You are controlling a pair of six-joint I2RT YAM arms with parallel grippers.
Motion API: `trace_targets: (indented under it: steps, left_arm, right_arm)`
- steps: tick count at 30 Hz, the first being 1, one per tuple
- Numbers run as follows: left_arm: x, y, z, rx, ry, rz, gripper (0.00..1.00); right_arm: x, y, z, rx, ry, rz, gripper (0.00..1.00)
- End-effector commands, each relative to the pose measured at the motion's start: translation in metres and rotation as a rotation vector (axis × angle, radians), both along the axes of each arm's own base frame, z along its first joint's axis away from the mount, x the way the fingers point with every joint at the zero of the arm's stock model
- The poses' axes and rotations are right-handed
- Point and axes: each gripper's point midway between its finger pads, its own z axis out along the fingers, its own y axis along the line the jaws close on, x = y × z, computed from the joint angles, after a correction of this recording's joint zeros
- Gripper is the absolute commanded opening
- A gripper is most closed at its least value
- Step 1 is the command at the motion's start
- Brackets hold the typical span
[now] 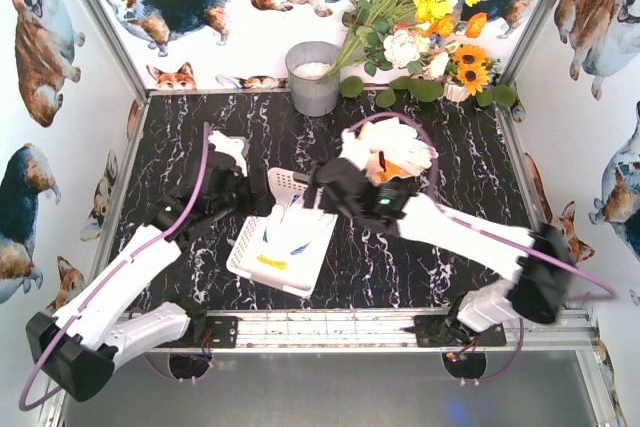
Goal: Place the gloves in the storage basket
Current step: Place the glove in the bin, then pick up the glove from the center of the board.
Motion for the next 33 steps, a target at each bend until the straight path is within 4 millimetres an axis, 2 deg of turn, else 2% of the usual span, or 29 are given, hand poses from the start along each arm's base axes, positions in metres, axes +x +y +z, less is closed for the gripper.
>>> trace_targets:
  steps: [1,4,9,13,19,24,29,33]
  left_arm:
    - [-0.002,-0.034,-0.016,-0.146,0.09,-0.071,0.68]
    - [-0.001,-0.049,-0.029,-0.169,0.117,-0.102,0.55]
    - [-0.011,-0.073,-0.078,-0.124,0.237,-0.151,0.36]
    - [-0.008,-0.088,-0.108,-0.093,0.269,-0.158,0.31]
    - [0.017,-0.104,-0.117,-0.133,0.19,-0.129,0.29]
    - [0.015,-0.08,-0.159,-0.028,0.227,-0.039,0.27]
    - [0.008,-0.055,-0.18,0.032,0.238,0.055,0.28]
    - [0.002,-0.037,-0.185,0.051,0.238,0.128,0.29]
  right_arm:
    - [0.0,-0.047,0.029,-0.041,-0.053,0.002,0.7]
    - [-0.007,-0.075,0.022,-0.054,-0.008,-0.009,0.68]
    - [-0.018,-0.106,0.008,-0.037,0.042,-0.032,0.67]
    - [-0.027,-0.117,0.004,-0.024,0.054,-0.047,0.66]
    - [-0.038,-0.121,-0.009,0.003,0.092,-0.061,0.66]
    - [-0.041,-0.13,-0.01,-0.032,0.094,-0.062,0.66]
    - [-0.038,-0.141,0.002,-0.084,0.074,-0.058,0.67]
    - [-0.038,-0.141,0.003,-0.064,0.077,-0.06,0.67]
